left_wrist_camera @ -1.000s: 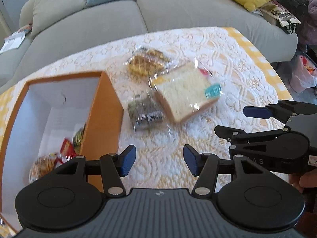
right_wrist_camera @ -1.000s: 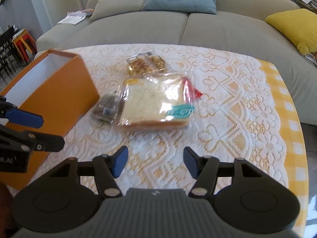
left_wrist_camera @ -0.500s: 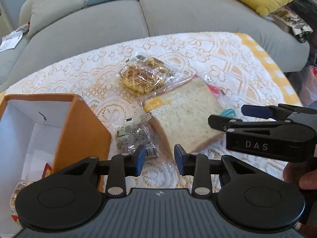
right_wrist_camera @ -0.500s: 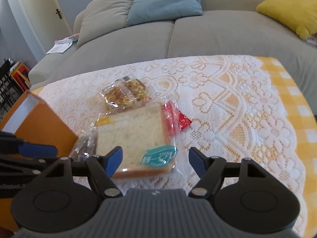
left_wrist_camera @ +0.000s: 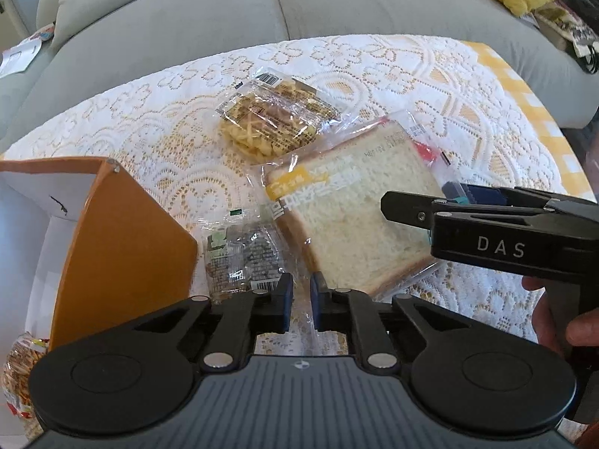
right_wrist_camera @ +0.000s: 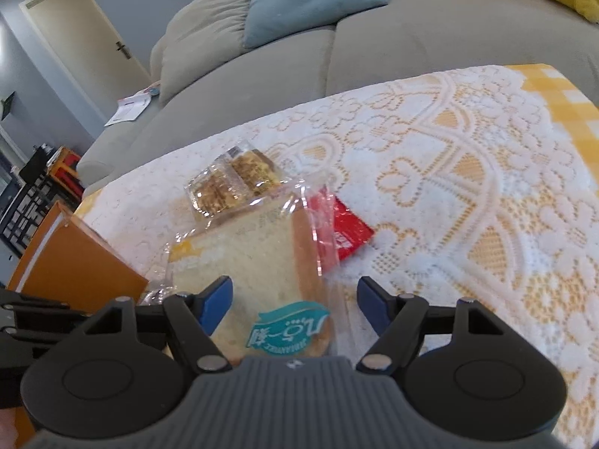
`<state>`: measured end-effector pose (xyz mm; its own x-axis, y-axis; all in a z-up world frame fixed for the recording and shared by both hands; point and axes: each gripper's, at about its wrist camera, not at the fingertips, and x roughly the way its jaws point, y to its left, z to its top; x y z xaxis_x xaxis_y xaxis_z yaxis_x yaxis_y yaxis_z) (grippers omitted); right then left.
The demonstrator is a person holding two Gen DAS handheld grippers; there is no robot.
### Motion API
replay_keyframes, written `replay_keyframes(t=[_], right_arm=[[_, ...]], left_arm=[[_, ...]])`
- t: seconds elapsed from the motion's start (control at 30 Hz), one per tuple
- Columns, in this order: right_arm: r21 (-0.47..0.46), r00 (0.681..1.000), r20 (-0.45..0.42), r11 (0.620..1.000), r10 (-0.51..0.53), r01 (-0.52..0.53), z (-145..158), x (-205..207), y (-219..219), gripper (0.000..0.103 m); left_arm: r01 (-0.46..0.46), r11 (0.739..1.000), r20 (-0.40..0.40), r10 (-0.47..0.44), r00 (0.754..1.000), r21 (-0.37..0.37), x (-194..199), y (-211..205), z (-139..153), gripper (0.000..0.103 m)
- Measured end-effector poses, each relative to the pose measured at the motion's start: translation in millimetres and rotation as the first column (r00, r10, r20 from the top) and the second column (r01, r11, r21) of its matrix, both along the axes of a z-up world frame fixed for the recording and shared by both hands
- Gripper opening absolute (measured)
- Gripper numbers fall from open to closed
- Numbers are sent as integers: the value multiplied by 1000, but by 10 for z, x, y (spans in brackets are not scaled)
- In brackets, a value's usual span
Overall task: Organize snacks
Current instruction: 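Grasp the bagged bread slice with the right gripper while the left grasps a clear dark-snack bag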
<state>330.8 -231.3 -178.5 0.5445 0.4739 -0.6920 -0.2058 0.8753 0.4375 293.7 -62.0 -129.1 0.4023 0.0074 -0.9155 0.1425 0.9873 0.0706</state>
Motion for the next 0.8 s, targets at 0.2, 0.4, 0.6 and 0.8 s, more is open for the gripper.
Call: replay_keyframes(t=[0.2,0.4,0.6,0.8], right_arm=[[27,1000,-13,999,20,-19,3,-18,39,59],[14,1000,-6,1000,17,-17,161,-61,-24,36],[52,998,2,996,66,-66,377,-163,-91,26],[314,987,-127,948,97,-53,222,-149,-374,26]], left_arm=[[-7,1000,-19,7,1000,1,37,-14,-27,8],[1,999,-29,0,1000,34,46,-16,-41,8],[15,997,-43,-11,999,77,31,-41,-29,8],[16,993,-50,-11,999,117,-8,-20,-48,8]])
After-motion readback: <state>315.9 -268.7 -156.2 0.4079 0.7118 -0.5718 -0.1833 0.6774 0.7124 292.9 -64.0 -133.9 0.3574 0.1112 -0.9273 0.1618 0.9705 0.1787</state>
